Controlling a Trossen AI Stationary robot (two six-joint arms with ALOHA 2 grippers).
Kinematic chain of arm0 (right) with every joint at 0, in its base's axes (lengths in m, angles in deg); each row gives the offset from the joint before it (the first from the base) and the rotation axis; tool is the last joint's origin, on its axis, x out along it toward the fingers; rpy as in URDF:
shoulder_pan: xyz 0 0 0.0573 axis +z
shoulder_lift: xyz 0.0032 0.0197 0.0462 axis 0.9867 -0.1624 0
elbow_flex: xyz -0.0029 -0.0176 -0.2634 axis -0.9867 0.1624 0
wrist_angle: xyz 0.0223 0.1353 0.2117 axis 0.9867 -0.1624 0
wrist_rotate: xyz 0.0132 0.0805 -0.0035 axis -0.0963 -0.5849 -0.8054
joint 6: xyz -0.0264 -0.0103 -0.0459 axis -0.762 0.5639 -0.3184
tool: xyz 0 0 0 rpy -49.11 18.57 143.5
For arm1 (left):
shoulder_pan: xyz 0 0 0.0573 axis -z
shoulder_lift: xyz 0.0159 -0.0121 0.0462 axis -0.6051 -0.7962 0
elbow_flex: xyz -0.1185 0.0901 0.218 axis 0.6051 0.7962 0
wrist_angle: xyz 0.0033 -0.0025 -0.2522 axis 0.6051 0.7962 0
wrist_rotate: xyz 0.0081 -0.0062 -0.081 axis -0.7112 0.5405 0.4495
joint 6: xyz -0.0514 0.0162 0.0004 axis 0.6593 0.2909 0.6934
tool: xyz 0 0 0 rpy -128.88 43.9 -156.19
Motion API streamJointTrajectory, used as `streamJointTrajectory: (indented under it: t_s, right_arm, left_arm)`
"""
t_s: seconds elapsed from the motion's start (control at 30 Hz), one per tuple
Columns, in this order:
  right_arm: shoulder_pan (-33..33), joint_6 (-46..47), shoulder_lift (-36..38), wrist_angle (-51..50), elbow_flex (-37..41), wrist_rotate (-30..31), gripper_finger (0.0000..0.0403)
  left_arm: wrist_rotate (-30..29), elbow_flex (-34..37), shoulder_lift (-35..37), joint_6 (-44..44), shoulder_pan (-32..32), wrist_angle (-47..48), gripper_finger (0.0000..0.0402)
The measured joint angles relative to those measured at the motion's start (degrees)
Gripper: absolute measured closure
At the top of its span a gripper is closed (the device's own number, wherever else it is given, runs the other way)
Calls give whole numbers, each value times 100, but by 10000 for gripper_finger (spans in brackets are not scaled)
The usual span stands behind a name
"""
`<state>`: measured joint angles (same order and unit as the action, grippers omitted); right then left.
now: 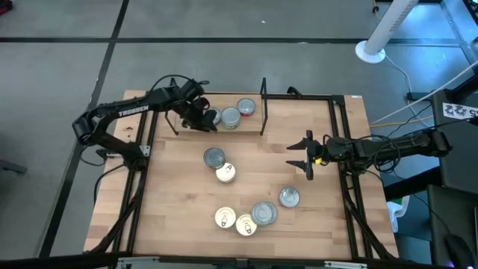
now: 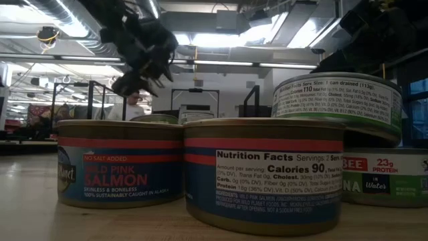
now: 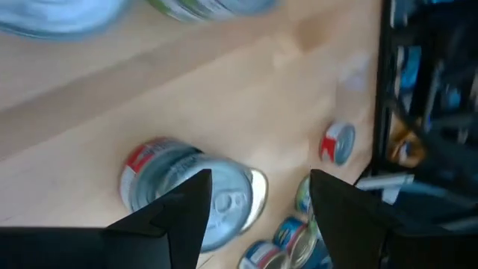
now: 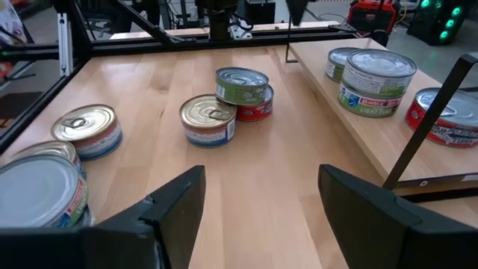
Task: Stack canned seafood by type on shelf
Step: Stack the green tuna can on top of the other green tuna can on the shelf
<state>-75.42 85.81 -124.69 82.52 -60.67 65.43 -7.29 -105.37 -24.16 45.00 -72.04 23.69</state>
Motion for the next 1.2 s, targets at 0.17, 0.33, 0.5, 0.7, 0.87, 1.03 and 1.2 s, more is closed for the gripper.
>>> streamJointTrajectory:
  t_s: [0.17, 0.33, 0.5, 0.7, 0.87, 1.03, 1.2]
  right_arm:
    - [-2, 120, 2, 4, 0, -2, 143]
    - [-1, 280, 0, 35, 0, -2, 143]
    - [0, 1343, 0, 270, 2, -4, 143]
    - [0, 2215, -136, 623, 2, -7, 143]
    - [0, 2783, -667, 1447, 2, -6, 143]
    - [0, 3084, -1357, 2174, 2, 119, 143]
    - [-2, 3422, -1978, 2730, 2, 286, 143]
  left_arm:
    - [-364, 0, 110, -614, 692, 99, 180]
    - [-989, 0, 114, -1277, 1558, 99, 180]
    - [-1770, 0, 116, -1197, 2311, 98, 180]
    - [-2196, 0, 116, -700, 2903, 98, 180]
    - [-2947, 0, 116, -689, 3318, 98, 180]
    - [-3779, 0, 116, -931, 3804, 118, 180]
    - [-4501, 0, 116, -921, 4339, 284, 180]
